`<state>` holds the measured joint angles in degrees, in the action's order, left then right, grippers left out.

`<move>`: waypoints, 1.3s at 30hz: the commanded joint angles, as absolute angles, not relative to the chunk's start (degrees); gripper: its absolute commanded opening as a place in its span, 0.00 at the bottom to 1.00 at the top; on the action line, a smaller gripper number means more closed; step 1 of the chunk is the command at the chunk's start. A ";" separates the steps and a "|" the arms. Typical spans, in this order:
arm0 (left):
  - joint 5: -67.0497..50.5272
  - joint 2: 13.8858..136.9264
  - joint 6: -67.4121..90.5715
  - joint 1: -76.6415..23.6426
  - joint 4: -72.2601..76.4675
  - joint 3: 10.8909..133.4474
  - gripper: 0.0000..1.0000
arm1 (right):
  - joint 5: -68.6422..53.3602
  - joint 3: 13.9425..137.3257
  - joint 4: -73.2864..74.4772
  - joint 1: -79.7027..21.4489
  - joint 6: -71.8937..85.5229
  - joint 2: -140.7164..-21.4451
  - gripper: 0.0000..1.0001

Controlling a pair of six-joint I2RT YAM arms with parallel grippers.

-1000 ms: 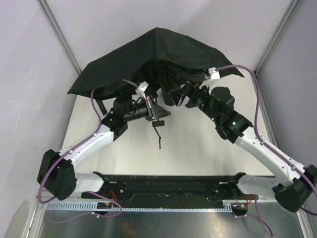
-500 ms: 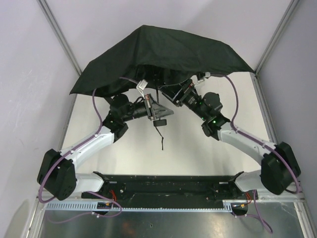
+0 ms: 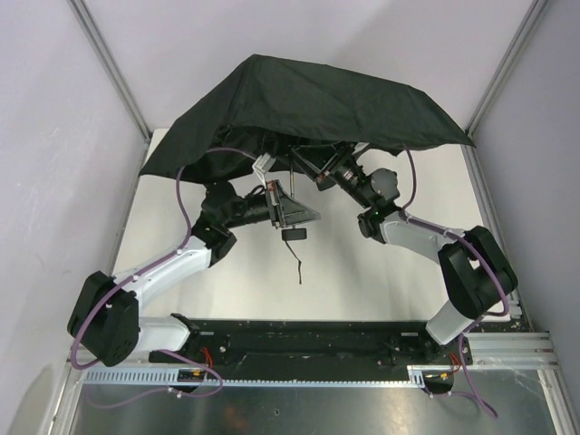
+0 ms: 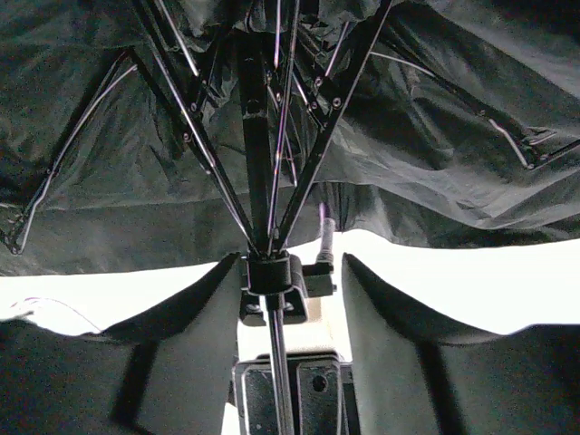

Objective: Put away the umbrella

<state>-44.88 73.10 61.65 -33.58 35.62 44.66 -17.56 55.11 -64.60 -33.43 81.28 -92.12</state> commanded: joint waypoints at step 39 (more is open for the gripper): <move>-25.36 66.94 39.14 -39.96 6.63 51.51 0.00 | 4.89 66.66 -21.12 -45.12 31.48 -73.38 0.22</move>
<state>-23.59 67.77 38.50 -40.60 1.43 49.15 14.61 62.74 -18.52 -48.03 31.16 -76.97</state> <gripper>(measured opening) 0.078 0.211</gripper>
